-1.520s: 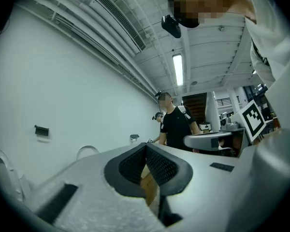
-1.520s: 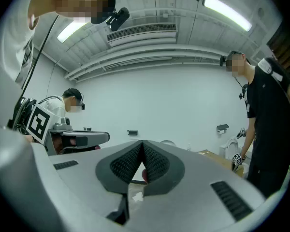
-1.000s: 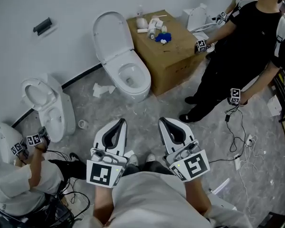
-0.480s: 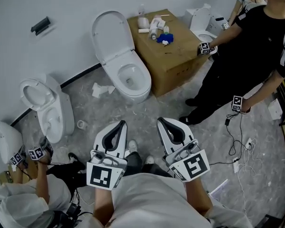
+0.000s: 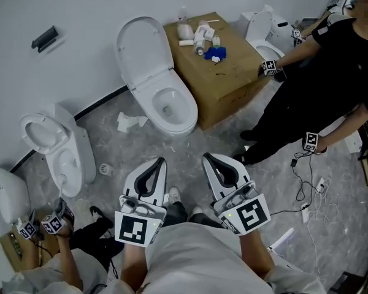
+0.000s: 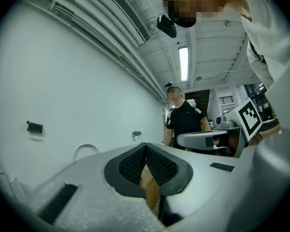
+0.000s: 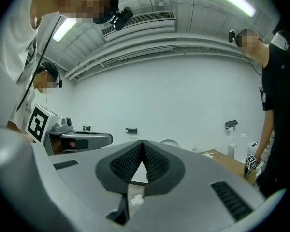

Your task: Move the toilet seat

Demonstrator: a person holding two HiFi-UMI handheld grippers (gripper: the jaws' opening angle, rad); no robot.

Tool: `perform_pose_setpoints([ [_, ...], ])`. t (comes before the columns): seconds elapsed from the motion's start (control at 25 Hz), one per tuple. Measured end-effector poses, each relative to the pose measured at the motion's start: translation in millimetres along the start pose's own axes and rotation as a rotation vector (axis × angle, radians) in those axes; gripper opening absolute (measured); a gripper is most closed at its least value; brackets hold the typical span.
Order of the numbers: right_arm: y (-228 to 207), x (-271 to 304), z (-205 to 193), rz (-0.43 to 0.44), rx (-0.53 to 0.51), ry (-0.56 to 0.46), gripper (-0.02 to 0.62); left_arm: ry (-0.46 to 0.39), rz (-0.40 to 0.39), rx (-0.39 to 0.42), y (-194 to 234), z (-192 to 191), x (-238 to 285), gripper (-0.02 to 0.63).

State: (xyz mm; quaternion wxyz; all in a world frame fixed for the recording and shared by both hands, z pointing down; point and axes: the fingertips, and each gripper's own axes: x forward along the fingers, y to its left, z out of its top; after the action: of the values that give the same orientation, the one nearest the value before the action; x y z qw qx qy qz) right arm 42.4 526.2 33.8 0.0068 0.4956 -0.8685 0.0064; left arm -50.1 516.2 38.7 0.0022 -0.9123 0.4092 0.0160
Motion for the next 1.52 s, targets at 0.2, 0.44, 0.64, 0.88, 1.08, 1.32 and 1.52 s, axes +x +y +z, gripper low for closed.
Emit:
perform_pose_setpoints([
  [0.2, -4.3, 30.6, -1.4, -0.028, -0.002, 0.013, 0.012, 0.025, -0.023, -0.017, 28.0, -2.7, 14.3, 0.009],
  [0.44, -15.7, 58.7, -4.7, -0.067, 0.0, 0.027, 0.012, 0.024, -0.044, -0.021, 55.0, -5.8, 34.8, 0.009],
  [0.64, -37.6, 76.3, -4.6, -0.073, -0.005, 0.035, 0.012, 0.023, -0.047, -0.033, 65.9, -7.8, 63.0, 0.009],
  [0.88, -71.7, 94.4, -9.8, -0.039, 0.004, 0.03, 0.012, 0.031, -0.023, -0.024, 70.1, -14.0, 98.1, 0.009],
  [1.08, -105.6, 113.4, -7.6, -0.004, 0.014, 0.018, 0.012, 0.047, -0.003, -0.026, 71.7, -17.2, 132.5, 0.011],
  [1.32, -148.3, 123.5, -8.7, 0.033, 0.027, 0.017, 0.012, 0.055, 0.04, -0.01, 70.2, -18.1, 169.0, 0.009],
  [1.52, -170.1, 134.2, -9.5, 0.048, 0.032, 0.028, 0.012, 0.048, 0.059, -0.004, 75.1, -19.0, 190.0, 0.009],
])
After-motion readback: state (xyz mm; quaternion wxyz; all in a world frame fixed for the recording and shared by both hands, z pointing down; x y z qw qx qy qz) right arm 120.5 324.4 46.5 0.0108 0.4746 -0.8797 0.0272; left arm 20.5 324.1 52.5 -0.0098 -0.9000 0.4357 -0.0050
